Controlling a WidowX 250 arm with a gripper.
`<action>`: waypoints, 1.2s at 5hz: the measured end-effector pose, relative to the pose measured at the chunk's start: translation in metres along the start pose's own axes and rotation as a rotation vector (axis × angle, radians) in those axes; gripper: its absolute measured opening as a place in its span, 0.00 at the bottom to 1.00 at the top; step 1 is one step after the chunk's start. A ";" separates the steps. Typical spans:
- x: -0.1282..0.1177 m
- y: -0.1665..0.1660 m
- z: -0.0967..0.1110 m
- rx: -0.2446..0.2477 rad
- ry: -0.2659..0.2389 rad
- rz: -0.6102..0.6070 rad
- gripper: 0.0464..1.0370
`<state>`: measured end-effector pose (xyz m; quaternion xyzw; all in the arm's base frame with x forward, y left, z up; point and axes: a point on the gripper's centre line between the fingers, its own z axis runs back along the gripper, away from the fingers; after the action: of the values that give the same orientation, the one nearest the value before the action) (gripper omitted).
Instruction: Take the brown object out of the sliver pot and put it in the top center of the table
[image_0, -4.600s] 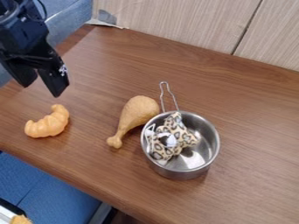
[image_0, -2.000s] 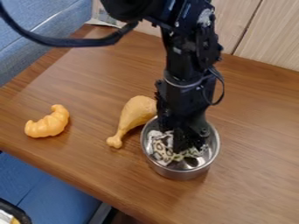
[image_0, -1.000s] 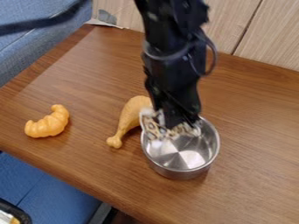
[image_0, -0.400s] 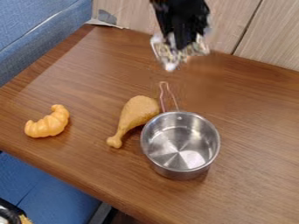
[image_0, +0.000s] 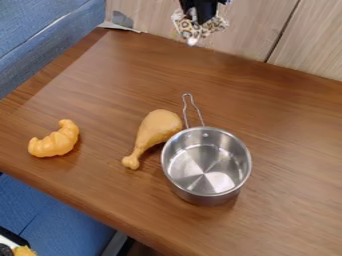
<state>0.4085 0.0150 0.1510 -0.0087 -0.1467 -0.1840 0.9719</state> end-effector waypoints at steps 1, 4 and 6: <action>0.014 0.024 -0.025 0.015 0.019 0.015 0.30; 0.025 0.051 -0.082 -0.010 0.077 -0.027 0.37; 0.010 0.044 -0.089 0.001 0.097 -0.023 0.94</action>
<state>0.4583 0.0467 0.0703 0.0025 -0.0994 -0.1954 0.9757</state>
